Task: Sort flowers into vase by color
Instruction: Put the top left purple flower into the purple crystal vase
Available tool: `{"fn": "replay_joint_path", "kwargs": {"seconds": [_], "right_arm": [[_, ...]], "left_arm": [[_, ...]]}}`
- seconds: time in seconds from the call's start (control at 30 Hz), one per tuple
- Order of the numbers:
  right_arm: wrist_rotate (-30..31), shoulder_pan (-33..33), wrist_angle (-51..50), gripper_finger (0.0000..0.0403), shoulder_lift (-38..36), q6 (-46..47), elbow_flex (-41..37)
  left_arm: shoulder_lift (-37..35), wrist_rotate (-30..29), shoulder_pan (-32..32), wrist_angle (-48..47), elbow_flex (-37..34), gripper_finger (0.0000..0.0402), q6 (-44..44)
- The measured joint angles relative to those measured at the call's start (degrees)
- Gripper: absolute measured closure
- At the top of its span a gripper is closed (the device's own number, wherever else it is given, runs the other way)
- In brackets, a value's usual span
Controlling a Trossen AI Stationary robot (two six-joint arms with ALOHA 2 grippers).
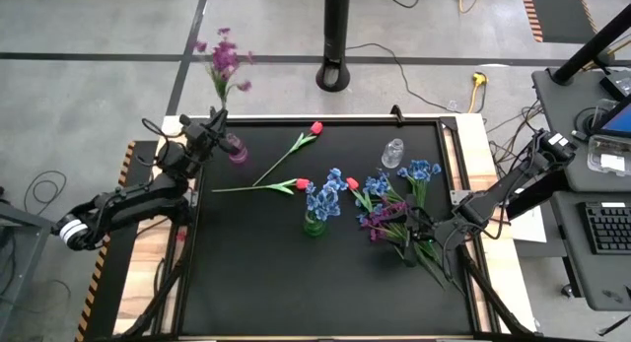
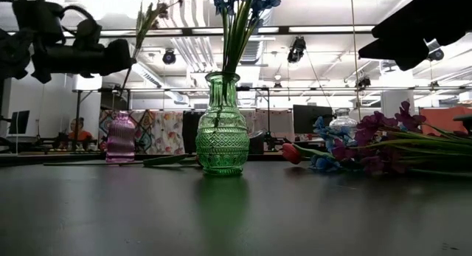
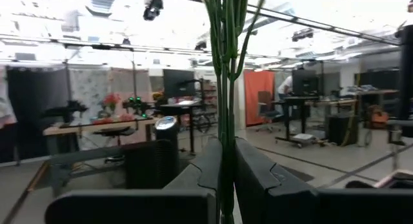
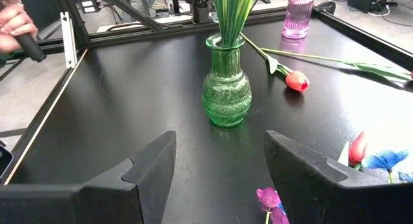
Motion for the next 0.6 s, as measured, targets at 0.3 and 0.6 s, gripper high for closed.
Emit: {"fn": "replay_joint_path", "kwargs": {"seconds": [0.3, 0.6], "right_arm": [[0.01, -0.01, 0.05, 0.0177, 0.0, -0.23, 0.0], [0.02, -0.01, 1.13, 0.0177, 0.02, -0.4, 0.0]], "left_arm": [[1.84, 3.0, 1.97, 1.84, -1.77, 0.0395, -0.89], [5.17, 2.93, 2.5, 2.92, -1.77, 0.0395, -0.87]]}}
